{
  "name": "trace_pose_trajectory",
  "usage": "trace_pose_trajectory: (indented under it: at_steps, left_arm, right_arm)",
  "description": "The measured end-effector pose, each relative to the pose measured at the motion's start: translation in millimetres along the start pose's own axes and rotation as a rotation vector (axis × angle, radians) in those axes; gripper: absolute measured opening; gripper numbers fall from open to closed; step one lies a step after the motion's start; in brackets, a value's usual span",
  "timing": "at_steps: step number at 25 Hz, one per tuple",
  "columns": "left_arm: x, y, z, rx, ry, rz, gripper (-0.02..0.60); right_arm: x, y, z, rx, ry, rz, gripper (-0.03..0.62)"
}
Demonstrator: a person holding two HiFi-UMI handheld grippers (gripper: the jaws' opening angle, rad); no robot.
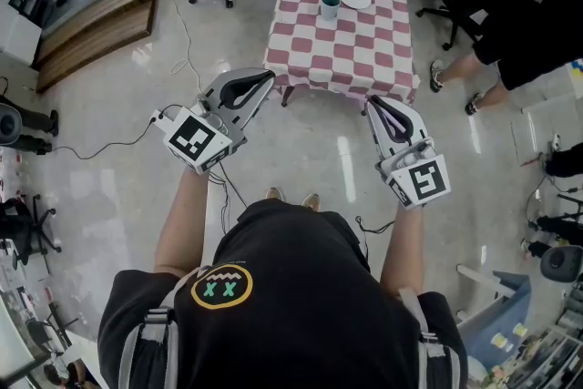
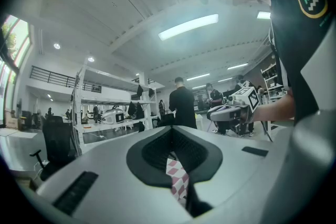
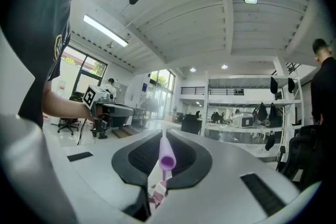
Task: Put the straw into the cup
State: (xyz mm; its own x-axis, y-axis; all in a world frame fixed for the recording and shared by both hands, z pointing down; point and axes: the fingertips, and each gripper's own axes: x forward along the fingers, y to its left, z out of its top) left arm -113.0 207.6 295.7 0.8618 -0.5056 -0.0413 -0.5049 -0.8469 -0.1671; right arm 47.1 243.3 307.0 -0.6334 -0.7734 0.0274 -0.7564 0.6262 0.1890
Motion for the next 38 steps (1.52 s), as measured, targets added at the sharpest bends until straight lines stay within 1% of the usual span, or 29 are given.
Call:
trace_pose_trajectory:
  at_steps: [4, 7, 9, 12, 17, 23, 26, 30, 33, 38]
  left_arm:
    - [4.9, -3.0, 0.1, 0.007, 0.002, -0.003, 0.018]
    - [8.7, -4.5, 4.3, -0.006, 0.003, 0.010, 0.018]
    - [9.9, -4.9, 0.6, 0.011, 0.007, 0.011, 0.018]
    - [15.4, -10.5, 0.2, 0.017, 0.011, 0.007, 0.018]
    - [23.6, -21.3, -0.1, 0.022, 0.017, 0.031, 0.018]
    - [33.7, -35.0, -2.8, 0.015, 0.025, 0.044, 0.018]
    - [42.4, -38.1, 3.0, 0.008, 0.018, 0.042, 0.018]
    - [51.4, -32.0, -5.3, 0.029, 0.023, 0.026, 0.018]
    - [60.4, -20.3, -11.9, 0.022, 0.016, 0.031, 0.018]
    - [83.7, 6.8, -25.3, 0.017, 0.006, 0.014, 0.018]
  right_arm:
    - [-2.0, -4.8, -2.5, 0.004, -0.003, -0.003, 0.045]
    - [-5.1, -9.4, -1.9, 0.007, -0.006, -0.009, 0.046]
    - [-8.4, -12.8, -1.4, 0.009, -0.008, -0.011, 0.046]
    - [-13.4, -18.1, -2.3, 0.009, -0.014, -0.004, 0.046]
    - [-21.0, -26.3, -3.2, 0.007, -0.024, 0.015, 0.046]
    - [-32.0, -33.9, -4.6, 0.003, -0.037, 0.020, 0.046]
    - [-34.2, -39.4, -4.9, 0.002, -0.041, 0.018, 0.046]
    - [-27.8, -47.6, -10.3, 0.003, -0.040, 0.016, 0.046]
    - [-17.4, -56.2, -16.6, 0.001, -0.036, 0.016, 0.046]
    - [8.3, -80.4, -28.4, -0.003, -0.025, 0.003, 0.046]
